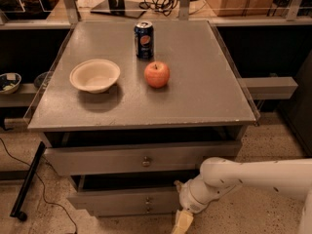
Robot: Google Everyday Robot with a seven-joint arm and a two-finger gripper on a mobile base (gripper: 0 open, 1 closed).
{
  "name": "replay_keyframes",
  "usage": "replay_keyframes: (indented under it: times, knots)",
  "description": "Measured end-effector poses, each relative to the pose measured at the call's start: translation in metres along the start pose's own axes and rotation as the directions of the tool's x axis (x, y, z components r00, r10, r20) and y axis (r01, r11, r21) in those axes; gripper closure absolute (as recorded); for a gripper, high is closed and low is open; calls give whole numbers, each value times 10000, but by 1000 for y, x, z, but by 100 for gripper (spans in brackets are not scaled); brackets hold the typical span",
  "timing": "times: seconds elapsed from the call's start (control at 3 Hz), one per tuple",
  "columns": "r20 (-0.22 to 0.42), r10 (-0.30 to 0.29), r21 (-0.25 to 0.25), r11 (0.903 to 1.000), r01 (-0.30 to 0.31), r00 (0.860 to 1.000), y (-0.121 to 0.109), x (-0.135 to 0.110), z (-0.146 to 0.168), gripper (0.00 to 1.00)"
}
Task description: Open middle drawer
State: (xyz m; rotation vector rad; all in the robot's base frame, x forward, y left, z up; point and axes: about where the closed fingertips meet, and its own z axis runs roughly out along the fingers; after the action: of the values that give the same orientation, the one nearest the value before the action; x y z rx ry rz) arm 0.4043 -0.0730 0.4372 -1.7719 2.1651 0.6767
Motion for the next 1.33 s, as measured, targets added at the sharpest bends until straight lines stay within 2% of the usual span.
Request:
replay_keyframes:
  times: [0.67,1.0,1.33]
  knots:
    - [298,-29,-62,10000,31,9996,8,0,-7,0]
    - [1115,-185,-145,9997,202,9936,41,2,-30,0]
    - [1882,-309,-203,9992,353,9816,73,8,-52,0]
